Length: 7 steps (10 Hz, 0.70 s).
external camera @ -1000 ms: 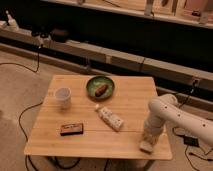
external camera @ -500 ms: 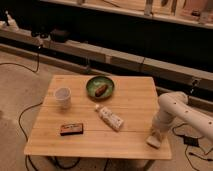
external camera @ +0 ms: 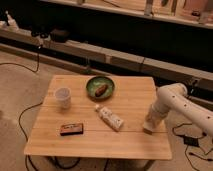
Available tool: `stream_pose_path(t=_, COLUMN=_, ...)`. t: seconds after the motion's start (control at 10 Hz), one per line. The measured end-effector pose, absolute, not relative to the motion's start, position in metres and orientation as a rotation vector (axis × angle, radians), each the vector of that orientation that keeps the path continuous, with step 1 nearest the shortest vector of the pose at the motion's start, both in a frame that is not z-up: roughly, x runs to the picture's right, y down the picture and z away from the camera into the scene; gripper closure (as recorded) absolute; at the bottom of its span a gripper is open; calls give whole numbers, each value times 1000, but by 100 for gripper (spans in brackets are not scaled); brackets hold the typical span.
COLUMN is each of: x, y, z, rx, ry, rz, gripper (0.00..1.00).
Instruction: Wipe the white sponge on the table
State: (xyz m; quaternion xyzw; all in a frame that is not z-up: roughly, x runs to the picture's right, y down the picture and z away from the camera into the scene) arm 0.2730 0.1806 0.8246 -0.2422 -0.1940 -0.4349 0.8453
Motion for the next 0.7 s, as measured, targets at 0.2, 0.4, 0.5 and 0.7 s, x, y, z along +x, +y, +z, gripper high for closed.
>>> stream_pose_path(t=0.2, x=259, y=173, z=827, rx=-449, ry=-417, rz=-977, gripper=70)
stream_pose_path(t=0.4, x=243, y=177, z=824, rx=-420, ry=-449, rz=-1027, gripper=70)
stream_pose_path(t=0.5, x=233, y=177, z=822, rx=-407, ry=-465, rz=-1052, gripper=70)
stream_pose_path(t=0.7, x=212, y=174, z=815, rx=-382, ry=-490, rz=-1104, gripper=70)
